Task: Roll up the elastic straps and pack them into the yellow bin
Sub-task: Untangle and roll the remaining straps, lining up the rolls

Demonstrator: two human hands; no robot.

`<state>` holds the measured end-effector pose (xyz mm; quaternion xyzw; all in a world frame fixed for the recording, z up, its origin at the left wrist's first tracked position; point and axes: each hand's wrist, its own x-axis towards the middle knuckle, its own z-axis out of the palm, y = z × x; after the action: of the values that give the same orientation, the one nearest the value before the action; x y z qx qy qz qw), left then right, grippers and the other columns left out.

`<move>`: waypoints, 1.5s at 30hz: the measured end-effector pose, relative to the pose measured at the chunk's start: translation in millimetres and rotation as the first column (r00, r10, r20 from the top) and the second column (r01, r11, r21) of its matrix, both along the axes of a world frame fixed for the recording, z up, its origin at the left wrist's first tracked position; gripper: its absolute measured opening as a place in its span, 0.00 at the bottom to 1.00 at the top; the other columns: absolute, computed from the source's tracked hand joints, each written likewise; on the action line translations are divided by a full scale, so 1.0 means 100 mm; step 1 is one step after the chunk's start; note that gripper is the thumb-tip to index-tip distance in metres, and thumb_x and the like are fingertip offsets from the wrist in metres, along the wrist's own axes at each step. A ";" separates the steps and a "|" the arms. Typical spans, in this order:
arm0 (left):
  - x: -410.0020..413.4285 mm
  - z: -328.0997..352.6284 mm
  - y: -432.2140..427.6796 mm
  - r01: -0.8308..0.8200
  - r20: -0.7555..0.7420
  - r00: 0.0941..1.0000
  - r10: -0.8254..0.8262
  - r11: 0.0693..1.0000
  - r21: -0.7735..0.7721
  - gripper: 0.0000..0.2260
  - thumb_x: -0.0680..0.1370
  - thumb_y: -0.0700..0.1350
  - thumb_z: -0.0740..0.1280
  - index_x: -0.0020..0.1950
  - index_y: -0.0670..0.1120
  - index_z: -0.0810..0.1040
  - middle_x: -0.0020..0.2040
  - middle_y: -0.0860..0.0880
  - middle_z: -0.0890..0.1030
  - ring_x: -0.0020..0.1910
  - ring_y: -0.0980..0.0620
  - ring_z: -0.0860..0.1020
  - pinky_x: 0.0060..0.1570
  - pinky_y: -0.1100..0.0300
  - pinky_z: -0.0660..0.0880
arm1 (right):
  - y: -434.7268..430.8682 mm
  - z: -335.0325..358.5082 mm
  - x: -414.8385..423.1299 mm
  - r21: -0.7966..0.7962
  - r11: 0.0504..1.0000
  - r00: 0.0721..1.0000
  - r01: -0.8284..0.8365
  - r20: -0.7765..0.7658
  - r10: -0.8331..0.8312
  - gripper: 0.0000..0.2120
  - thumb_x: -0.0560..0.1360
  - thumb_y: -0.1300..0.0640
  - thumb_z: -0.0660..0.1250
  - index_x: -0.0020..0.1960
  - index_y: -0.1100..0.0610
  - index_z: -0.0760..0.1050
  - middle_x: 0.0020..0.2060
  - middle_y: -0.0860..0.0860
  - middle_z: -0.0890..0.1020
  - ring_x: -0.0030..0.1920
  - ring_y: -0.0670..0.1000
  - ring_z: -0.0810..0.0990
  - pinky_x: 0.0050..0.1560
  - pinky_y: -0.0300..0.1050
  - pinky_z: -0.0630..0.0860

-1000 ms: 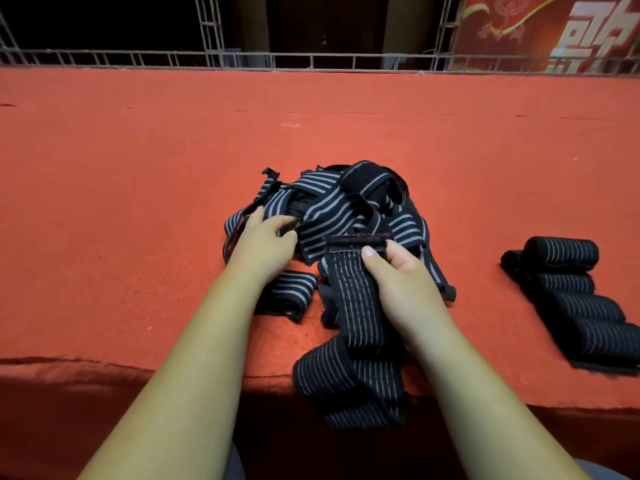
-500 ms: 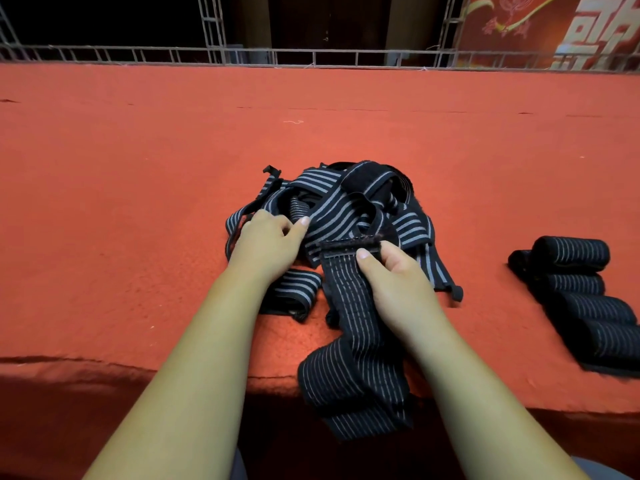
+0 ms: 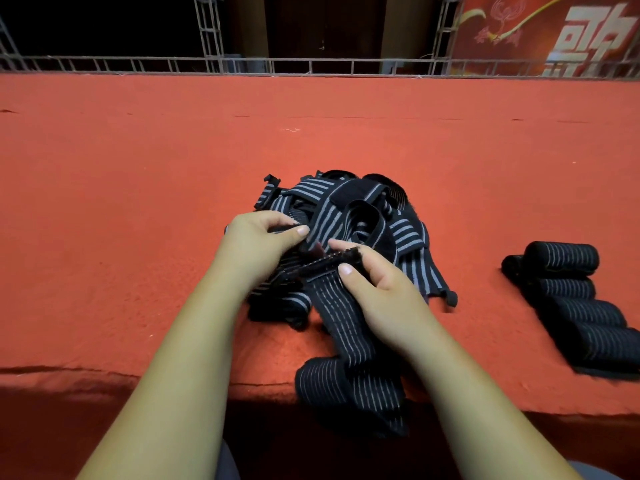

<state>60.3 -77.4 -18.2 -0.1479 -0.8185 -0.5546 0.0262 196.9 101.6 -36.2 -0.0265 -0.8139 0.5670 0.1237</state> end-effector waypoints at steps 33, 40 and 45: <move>0.07 0.15 -0.05 0.031 0.147 0.950 -0.275 0.553 0.832 0.13 0.89 0.43 0.60 0.67 0.38 0.79 0.60 0.36 0.85 0.55 0.41 0.86 0.57 0.45 0.85 | 0.15 -0.07 -0.13 0.234 0.967 0.991 0.102 0.059 -0.119 0.13 0.84 0.47 0.64 0.50 0.56 0.79 0.44 0.49 0.87 0.50 0.53 0.85 0.56 0.55 0.79; 0.14 0.22 -0.09 -0.029 0.246 0.922 -0.300 0.580 0.814 0.18 0.88 0.45 0.60 0.67 0.33 0.82 0.61 0.35 0.86 0.57 0.40 0.86 0.57 0.46 0.84 | 0.11 0.14 -0.09 -0.451 0.893 0.991 -0.012 -0.121 -0.048 0.18 0.82 0.61 0.60 0.63 0.57 0.87 0.56 0.60 0.89 0.58 0.57 0.88 0.53 0.51 0.86; 0.24 0.25 -0.07 0.056 0.254 0.860 -0.444 0.575 0.816 0.21 0.87 0.47 0.60 0.46 0.41 0.90 0.48 0.43 0.88 0.45 0.47 0.87 0.48 0.54 0.86 | 0.11 0.14 -0.09 -0.501 0.853 0.981 -0.146 -0.182 0.061 0.25 0.76 0.58 0.60 0.71 0.53 0.82 0.63 0.64 0.85 0.66 0.67 0.83 0.68 0.63 0.77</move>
<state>83.9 -84.8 6.3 -0.1119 -0.4453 -0.8710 -0.1748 187.5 112.3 -22.4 0.0309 -0.6216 0.7690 0.1460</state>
